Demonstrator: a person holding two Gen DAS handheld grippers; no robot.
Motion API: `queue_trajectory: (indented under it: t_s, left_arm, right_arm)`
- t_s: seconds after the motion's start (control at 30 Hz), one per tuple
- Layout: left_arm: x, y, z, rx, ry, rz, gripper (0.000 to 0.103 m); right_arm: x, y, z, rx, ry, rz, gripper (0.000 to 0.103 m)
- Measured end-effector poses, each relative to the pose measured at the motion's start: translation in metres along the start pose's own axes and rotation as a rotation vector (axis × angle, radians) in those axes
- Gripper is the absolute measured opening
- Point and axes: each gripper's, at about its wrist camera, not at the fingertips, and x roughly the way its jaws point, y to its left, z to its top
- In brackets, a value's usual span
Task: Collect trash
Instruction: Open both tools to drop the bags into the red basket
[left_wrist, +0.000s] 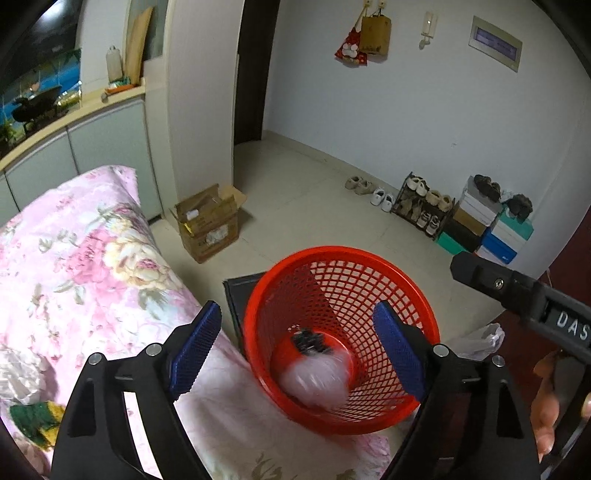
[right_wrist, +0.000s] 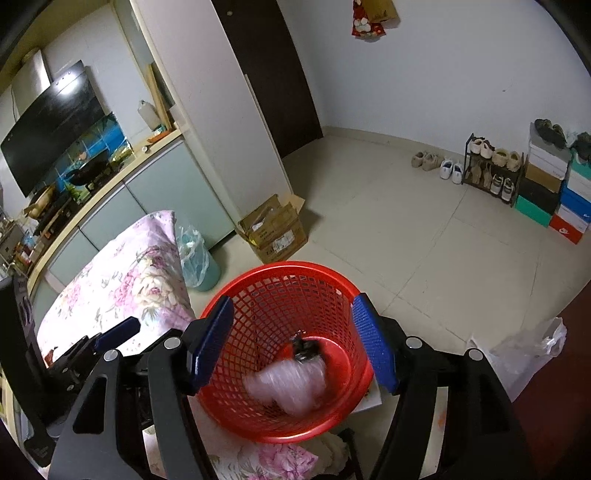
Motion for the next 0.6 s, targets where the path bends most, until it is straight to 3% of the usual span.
queue_trajectory:
  t_s: [0.3,0.6]
  left_arm:
    - [-0.047,0.024,-0.007,-0.008,-0.092,0.102,0.082]
    - [-0.092,0.058,-0.026,-0.056,-0.129,0.192,0.082]
  right_arm:
    - [-0.019,0.019,-0.003,-0.041,-0.054,0.046,0.067]
    - [-0.038,0.055,-0.016,-0.133,-0.1,0.119,0.073]
